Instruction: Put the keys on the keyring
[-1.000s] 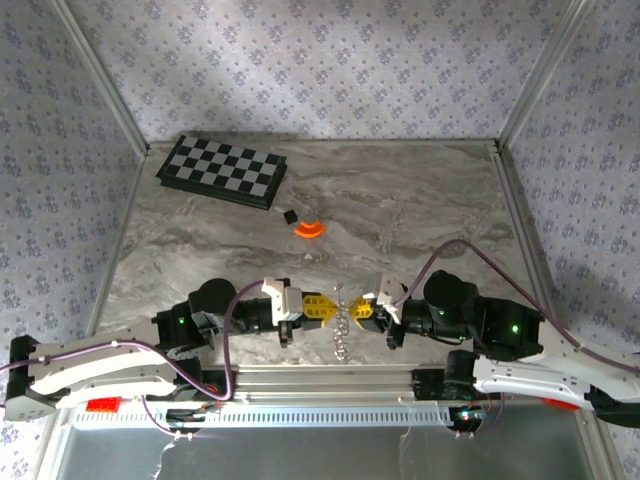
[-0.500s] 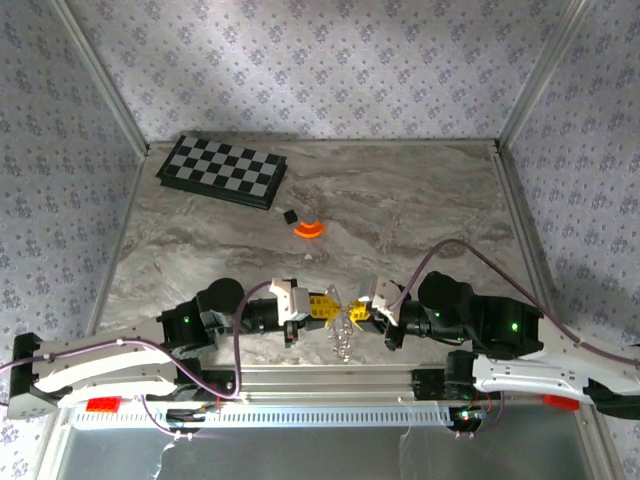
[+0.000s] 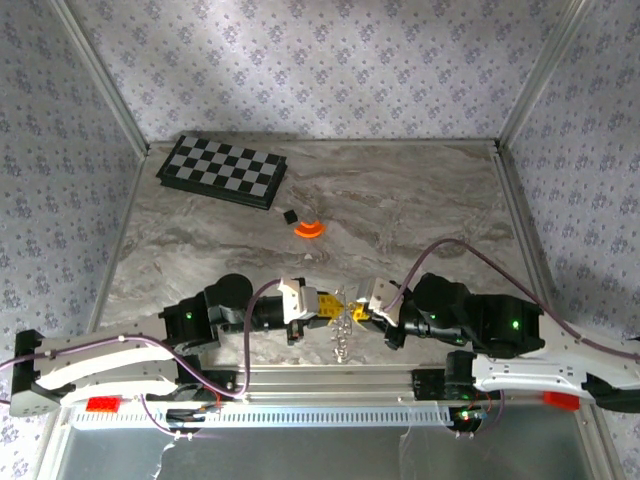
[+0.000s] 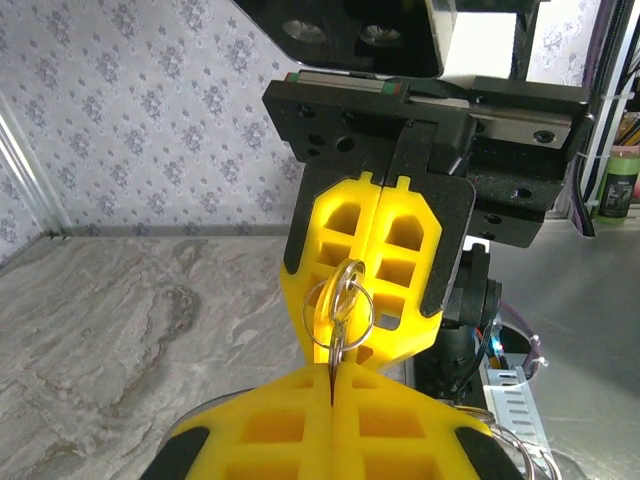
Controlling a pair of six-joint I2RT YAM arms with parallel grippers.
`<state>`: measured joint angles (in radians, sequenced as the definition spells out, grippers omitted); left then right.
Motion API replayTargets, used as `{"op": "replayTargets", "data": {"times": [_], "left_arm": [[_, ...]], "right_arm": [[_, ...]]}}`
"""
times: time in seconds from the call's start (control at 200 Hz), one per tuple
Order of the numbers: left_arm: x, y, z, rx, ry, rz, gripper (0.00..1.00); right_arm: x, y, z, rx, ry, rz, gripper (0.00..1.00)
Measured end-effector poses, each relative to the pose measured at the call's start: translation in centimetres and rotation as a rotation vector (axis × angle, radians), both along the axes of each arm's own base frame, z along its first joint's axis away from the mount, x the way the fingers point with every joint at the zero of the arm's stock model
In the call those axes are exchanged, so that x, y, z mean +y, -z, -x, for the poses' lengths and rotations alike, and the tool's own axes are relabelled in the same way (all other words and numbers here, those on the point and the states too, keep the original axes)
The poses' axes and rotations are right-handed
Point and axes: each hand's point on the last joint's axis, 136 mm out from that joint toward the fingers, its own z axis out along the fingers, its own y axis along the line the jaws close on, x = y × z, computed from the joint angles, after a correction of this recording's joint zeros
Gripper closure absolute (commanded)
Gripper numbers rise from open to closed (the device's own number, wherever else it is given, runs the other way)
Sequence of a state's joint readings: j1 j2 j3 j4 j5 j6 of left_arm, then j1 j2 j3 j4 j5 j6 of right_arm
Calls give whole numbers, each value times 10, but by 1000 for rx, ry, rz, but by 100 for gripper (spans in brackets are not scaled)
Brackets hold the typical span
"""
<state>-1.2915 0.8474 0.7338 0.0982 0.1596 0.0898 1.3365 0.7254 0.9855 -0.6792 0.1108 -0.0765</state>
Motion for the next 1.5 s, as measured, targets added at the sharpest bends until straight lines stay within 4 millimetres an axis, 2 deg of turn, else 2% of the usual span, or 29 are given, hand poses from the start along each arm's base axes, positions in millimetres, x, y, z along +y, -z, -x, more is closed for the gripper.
{"op": "replayTargets", "data": {"times": [0.17, 0.395, 0.705, 1.039, 1.099, 1.194, 1.329, 1.419, 1.499], "left_arm": [[1, 5, -1, -6, -6, -50, 100], [1, 11, -1, -5, -4, -78, 100], [4, 6, -2, -18, -11, -62, 100], [9, 7, -11, -35, -64, -54, 100], [9, 10, -14, -35, -71, -49, 94], [10, 13, -16, -38, -80, -43, 79], [13, 34, -15, -18, -82, -79, 60], [16, 44, -16, -2, -92, -93, 51], [20, 44, -18, -1, -105, -89, 45]], "right_arm": [[0, -4, -4, -30, 18, 33, 100], [2, 0, -6, -57, 21, 100, 100], [-4, -6, -15, -111, 54, 156, 100], [0, -10, -29, -194, 99, 237, 100], [1, -9, -31, -207, 104, 256, 100], [1, -10, -36, -226, 119, 277, 100], [0, -22, -43, -264, 155, 269, 100], [-1, -26, -47, -284, 171, 272, 100], [-1, -25, -49, -294, 181, 284, 100]]}}
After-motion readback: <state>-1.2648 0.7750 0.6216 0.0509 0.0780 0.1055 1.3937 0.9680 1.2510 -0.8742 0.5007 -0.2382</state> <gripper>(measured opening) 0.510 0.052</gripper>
